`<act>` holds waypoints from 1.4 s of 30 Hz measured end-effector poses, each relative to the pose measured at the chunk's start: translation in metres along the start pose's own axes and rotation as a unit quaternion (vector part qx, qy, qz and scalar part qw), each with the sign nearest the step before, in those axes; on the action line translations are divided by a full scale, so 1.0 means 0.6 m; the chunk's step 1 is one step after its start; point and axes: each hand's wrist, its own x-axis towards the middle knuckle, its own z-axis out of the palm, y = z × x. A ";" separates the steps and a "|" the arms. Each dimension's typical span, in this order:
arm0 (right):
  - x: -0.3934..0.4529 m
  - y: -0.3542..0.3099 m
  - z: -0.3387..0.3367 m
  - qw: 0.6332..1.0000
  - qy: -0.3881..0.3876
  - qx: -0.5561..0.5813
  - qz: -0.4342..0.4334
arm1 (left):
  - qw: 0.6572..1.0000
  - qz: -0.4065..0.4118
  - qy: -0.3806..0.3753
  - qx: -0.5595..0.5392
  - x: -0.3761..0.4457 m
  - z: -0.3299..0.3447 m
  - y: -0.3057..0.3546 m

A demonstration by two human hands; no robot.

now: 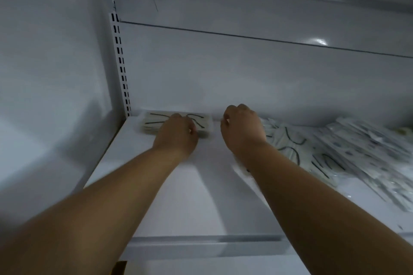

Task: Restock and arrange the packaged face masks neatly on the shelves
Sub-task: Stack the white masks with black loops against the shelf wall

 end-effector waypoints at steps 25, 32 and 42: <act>-0.090 0.188 -0.065 0.932 -0.060 0.317 0.168 | 0.835 -0.274 -0.154 -0.452 -0.023 0.110 0.194; -0.093 0.250 -0.073 0.935 -0.186 0.208 0.220 | 0.865 -0.278 -0.112 -0.403 -0.030 0.121 0.210; -0.137 0.222 -0.090 0.918 -0.100 0.375 0.083 | 0.799 -0.326 -0.113 -0.492 -0.040 0.124 0.208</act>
